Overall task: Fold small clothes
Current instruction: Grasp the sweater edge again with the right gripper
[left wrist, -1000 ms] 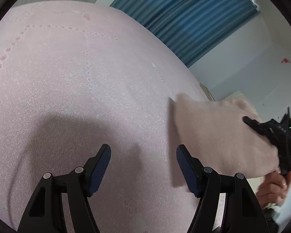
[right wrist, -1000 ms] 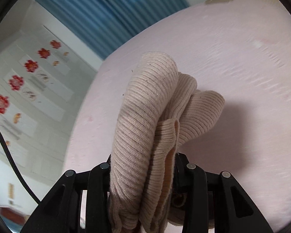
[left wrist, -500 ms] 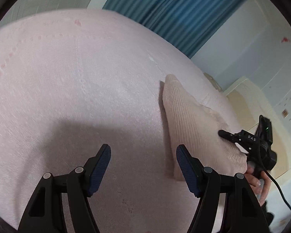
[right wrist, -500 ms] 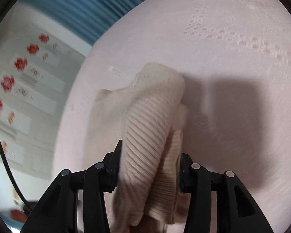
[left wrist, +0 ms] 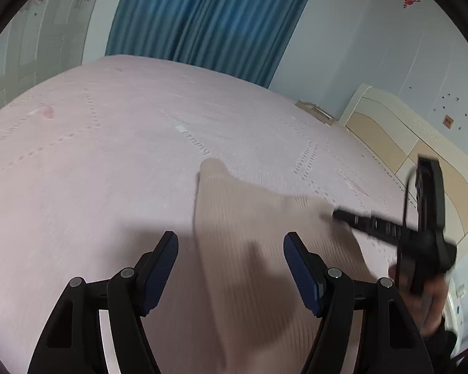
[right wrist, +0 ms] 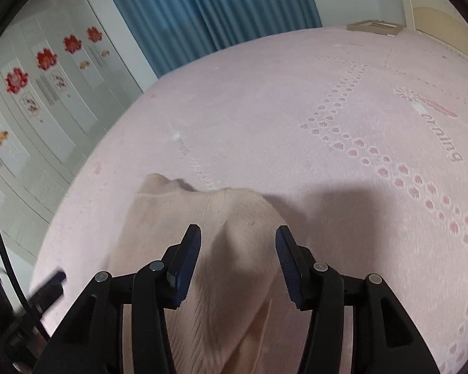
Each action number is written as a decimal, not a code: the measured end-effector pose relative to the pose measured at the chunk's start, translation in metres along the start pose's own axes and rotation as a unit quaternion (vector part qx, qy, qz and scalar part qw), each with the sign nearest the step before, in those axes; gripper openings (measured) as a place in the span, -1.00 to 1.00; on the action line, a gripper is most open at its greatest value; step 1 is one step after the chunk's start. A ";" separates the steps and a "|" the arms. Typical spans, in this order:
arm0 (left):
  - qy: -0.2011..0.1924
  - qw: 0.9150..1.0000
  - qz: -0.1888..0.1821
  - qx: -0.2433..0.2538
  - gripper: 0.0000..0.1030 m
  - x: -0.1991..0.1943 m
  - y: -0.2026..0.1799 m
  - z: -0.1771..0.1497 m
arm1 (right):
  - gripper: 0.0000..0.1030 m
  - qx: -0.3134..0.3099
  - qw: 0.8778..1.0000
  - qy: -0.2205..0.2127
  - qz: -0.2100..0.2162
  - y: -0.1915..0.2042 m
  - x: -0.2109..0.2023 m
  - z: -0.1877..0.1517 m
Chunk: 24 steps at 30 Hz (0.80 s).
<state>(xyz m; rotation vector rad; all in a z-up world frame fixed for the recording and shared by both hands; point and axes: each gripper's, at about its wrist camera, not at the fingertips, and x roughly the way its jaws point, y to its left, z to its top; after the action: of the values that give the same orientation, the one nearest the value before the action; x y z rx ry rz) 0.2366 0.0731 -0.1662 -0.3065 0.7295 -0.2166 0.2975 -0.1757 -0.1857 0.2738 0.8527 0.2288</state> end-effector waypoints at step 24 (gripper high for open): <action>0.048 0.999 0.006 -0.007 0.32 0.072 0.013 -0.001 | -0.72 -0.014 1.000 -0.026 -0.007 -0.013 0.029 0.002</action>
<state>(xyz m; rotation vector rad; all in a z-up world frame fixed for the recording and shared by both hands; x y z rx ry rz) 0.2891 0.0638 -0.2160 -0.3069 0.8288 -0.2153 0.3183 -0.1795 -0.2094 0.2476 0.7988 0.2198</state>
